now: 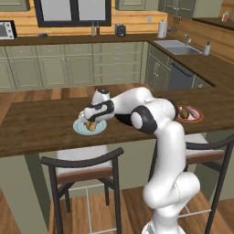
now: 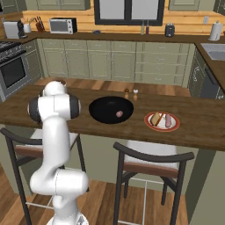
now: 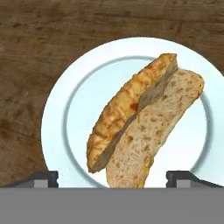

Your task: Place one bun and one sausage from the bowl on each plate.

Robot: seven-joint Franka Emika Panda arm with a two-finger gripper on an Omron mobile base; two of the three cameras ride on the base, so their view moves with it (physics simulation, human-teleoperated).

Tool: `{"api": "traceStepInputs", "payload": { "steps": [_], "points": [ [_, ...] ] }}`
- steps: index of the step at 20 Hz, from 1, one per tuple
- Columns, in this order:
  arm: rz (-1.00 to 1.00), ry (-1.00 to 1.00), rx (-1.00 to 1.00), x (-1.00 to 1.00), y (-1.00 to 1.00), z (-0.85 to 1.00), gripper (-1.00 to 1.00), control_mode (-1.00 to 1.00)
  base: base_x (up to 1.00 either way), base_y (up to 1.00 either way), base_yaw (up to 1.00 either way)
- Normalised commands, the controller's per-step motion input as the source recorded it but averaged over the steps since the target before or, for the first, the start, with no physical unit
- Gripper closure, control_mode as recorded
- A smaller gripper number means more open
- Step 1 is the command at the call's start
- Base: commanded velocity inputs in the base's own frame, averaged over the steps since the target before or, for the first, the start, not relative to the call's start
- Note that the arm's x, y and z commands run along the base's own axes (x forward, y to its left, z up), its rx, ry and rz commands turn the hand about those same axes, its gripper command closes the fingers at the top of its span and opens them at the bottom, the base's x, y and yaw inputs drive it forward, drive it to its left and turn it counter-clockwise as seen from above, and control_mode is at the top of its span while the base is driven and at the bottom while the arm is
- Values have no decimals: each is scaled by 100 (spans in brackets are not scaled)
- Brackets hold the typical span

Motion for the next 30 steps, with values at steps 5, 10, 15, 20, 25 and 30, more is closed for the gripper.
{"api": "traceStepInputs", "payload": {
  "steps": [5,10,15,20,25,30],
  "points": [
    [-8,0,0,-57,-80,49,-100,-100,0,0,0],
    [-12,4,0,-20,-99,35,-100,-100,0,0,0],
    [-13,10,0,-9,-96,47,-100,-100,0,0,0],
    [-11,11,0,-8,-99,34,-100,-100,0,0,0],
    [-4,4,0,-4,-84,1,-100,-100,0,0,0],
    [0,1,0,2,-49,-1,-100,-100,0,0,0]
  ]
}}
